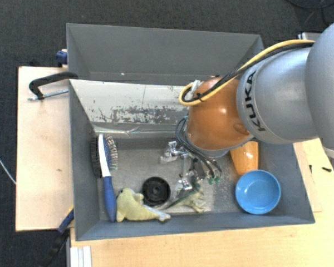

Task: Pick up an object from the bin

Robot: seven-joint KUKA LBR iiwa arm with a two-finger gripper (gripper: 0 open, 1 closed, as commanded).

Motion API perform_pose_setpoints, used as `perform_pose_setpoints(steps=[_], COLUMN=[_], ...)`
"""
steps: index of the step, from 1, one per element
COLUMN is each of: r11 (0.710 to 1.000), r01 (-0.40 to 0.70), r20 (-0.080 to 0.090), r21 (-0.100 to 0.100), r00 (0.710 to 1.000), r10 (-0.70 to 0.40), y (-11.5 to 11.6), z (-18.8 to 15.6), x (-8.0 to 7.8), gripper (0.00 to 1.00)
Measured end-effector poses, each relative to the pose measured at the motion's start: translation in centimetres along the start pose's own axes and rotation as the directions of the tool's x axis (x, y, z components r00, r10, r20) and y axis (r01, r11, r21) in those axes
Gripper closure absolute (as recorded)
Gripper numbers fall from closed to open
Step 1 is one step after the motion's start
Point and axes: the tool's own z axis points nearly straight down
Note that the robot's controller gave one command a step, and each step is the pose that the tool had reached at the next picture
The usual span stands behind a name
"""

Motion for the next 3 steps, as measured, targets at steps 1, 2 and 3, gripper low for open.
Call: perform_pose_setpoints(steps=[1,2,3], r11=[0.998,0.998,0.999], r01=[0.059,0.056,0.041], r20=[0.010,0.019,0.020], r21=[0.001,0.000,0.002], r00=[0.998,0.998,0.999], r10=[-0.059,-0.056,-0.041], y=[3.3,3.3,2.0], z=[2.1,2.0,-11.2], x=[0.6,0.4,-1.4], gripper=[0.00,1.00,1.00])
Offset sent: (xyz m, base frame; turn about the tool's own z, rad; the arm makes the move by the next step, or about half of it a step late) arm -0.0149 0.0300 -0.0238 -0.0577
